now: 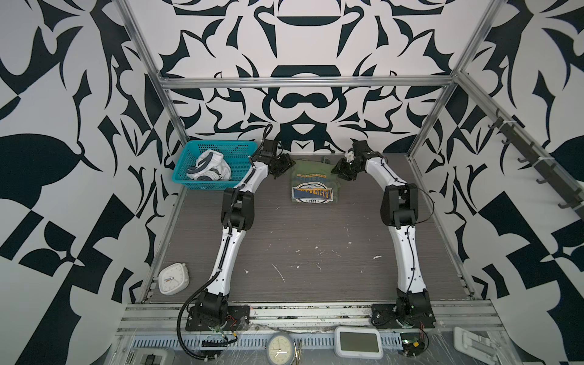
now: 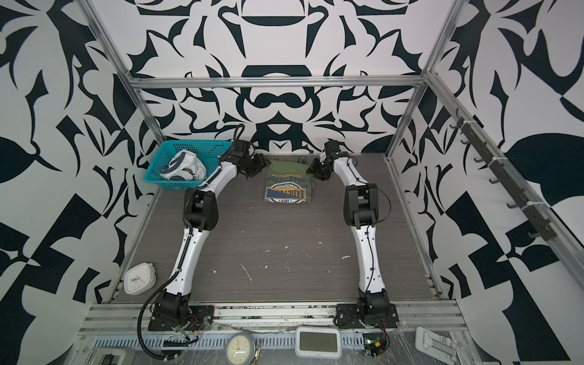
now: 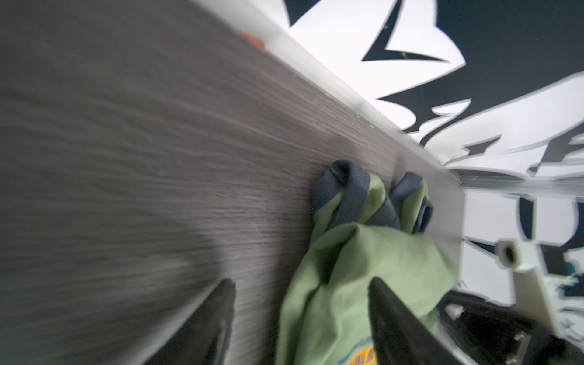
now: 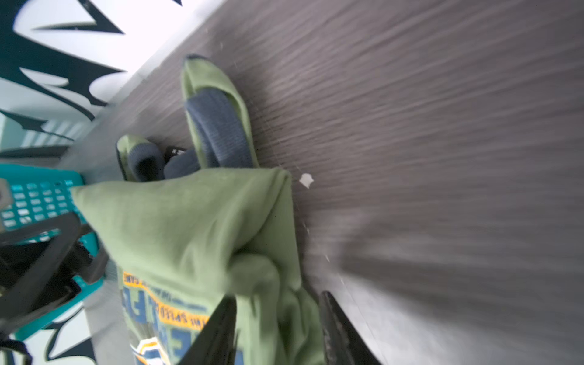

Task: Fold and stack tank tops
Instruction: Fold the tank top at the top-center of the table, then move the tank top to the center of the table.

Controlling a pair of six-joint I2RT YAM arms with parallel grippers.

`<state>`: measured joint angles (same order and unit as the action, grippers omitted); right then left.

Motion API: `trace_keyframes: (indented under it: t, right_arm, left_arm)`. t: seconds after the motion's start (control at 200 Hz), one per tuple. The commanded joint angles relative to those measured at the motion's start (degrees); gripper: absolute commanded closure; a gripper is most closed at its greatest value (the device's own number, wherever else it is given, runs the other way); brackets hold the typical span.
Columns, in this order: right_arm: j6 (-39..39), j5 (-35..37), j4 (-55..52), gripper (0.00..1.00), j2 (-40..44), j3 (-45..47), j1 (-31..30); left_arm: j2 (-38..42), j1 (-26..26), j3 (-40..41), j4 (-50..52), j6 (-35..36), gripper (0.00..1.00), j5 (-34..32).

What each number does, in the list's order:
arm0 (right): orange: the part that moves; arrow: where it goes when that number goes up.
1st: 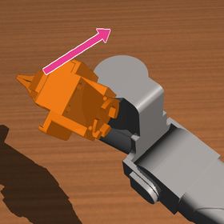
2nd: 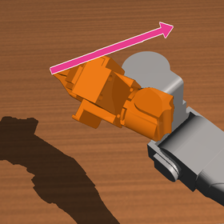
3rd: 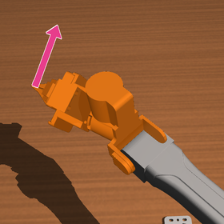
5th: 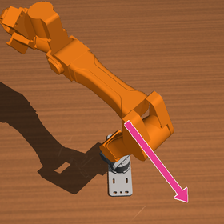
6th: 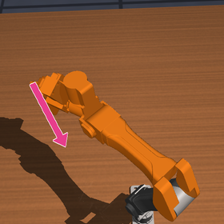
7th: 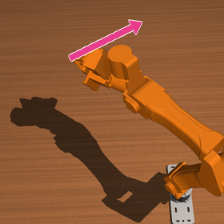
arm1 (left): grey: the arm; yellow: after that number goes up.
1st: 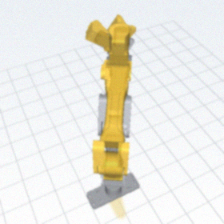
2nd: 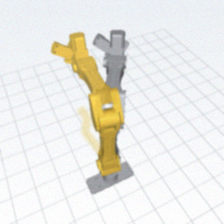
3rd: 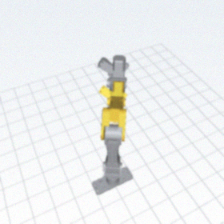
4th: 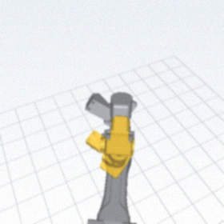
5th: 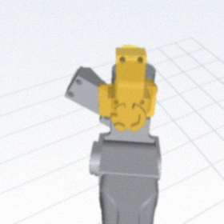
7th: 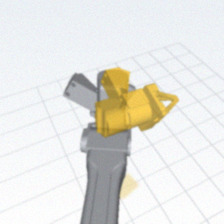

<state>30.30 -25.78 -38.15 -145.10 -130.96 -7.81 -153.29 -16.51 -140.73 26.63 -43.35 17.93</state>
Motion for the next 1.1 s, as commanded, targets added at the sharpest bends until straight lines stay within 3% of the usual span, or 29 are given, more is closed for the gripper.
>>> trace_keyframes:
  t: [0.0, 0.08, 0.165, 0.4, 0.625, 0.69, 0.81, 0.965, 1.025, 1.095]
  right_arm:
    - [-3.3, 4.0, -0.7, 0.47, 8.8, 3.4, 0.0]
    - [-4.6, 4.7, 1.6, 0.45, 11.0, 5.9, -0.4]
    - [-5.7, 4.6, 1.3, 0.45, 9.6, 3.9, -0.5]
    - [-5.3, 2.4, 0.5, 0.45, 0.9, -4.7, -0.8]
    - [-6.3, 1.6, 0.9, 0.37, -3.4, -8.0, -1.8]
    - [-6.1, 0.4, 1.6, 0.37, -4.2, -8.1, -2.0]
    - [-5.6, -0.9, 1.5, 0.42, -5.4, -8.3, -2.6]
    - [-5.1, -0.8, 1.9, 0.64, -2.6, -3.0, -3.7]
    - [-5.1, 0.1, 3.6, 0.74, 0.7, 2.4, -4.1]
    - [-4.9, 1.0, 6.7, 0.79, 6.2, 10.6, -4.6]
  left_arm:
    - [9.3, 0.3, 5.1, 0.2, 2.7, 0.2, -0.8]
    - [12.4, 0.2, 10.5, -3.1, 2.9, 0.19, -0.7]
    - [12.1, -0.1, 11.1, -3.3, 3.8, 0.19, -0.6]
    - [5.0, -1.8, 5.8, -3.8, 4.4, 0.16, 0.4]
    - [-1.3, -3.4, 0.3, -3.7, 4.2, 0.12, 0.4]
    - [-1.6, -3.6, 0.6, -4.5, 3.9, 0.14, 0.6]
    - [-0.9, -4.0, 2.5, -5.5, 3.5, 0.3, 1.4]
    - [3.4, -5.1, 10.4, -7.7, 4.1, 0.47, 1.6]
    - [6.6, -5.5, 16.1, -9.6, 4.0, 0.55, 1.7]
    - [11.7, -6.1, 23.9, -12.7, 3.9, 0.63, 1.1]
